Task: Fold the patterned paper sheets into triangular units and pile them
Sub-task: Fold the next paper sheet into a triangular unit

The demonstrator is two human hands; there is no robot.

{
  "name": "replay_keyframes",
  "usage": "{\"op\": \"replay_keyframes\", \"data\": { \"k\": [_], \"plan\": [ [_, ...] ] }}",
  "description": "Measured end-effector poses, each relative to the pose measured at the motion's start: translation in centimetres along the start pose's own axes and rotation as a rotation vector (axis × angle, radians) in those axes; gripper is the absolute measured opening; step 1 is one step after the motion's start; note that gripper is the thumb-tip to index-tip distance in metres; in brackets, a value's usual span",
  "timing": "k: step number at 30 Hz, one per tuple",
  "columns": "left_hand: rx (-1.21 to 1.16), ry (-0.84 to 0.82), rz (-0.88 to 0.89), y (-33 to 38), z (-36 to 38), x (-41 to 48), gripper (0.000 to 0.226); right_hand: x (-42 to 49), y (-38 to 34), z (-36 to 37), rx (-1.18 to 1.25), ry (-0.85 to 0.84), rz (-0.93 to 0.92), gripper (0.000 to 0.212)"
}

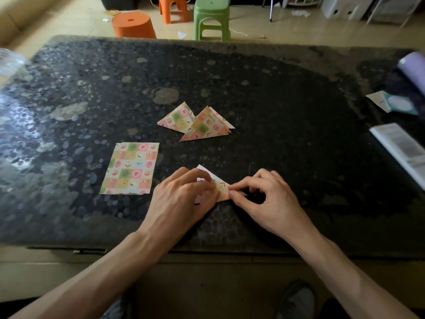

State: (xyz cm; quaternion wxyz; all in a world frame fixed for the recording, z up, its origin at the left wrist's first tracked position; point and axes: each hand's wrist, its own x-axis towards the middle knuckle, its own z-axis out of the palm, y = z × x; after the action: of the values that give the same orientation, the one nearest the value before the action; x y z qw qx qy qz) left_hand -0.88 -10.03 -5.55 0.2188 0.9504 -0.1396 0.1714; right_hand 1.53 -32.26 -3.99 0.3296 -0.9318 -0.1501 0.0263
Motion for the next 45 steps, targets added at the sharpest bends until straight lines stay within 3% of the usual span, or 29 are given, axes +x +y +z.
{"op": "replay_keyframes", "data": {
  "k": [8, 25, 45],
  "plan": [
    [0.002, -0.008, 0.010, -0.1, 0.1, -0.1, 0.026, -0.3, -0.8, 1.6, -0.060, 0.159, 0.004, 0.024],
    [0.006, 0.016, 0.020, 0.0, 0.3, -0.2, 0.027, -0.7, -1.0, 2.6, -0.119, 0.204, 0.019, 0.034],
    [0.020, 0.028, 0.028, 0.1, 0.2, -0.3, 0.028, 0.0, -1.4, 0.4, -0.057, 0.013, 0.091, 0.027]
  ]
}}
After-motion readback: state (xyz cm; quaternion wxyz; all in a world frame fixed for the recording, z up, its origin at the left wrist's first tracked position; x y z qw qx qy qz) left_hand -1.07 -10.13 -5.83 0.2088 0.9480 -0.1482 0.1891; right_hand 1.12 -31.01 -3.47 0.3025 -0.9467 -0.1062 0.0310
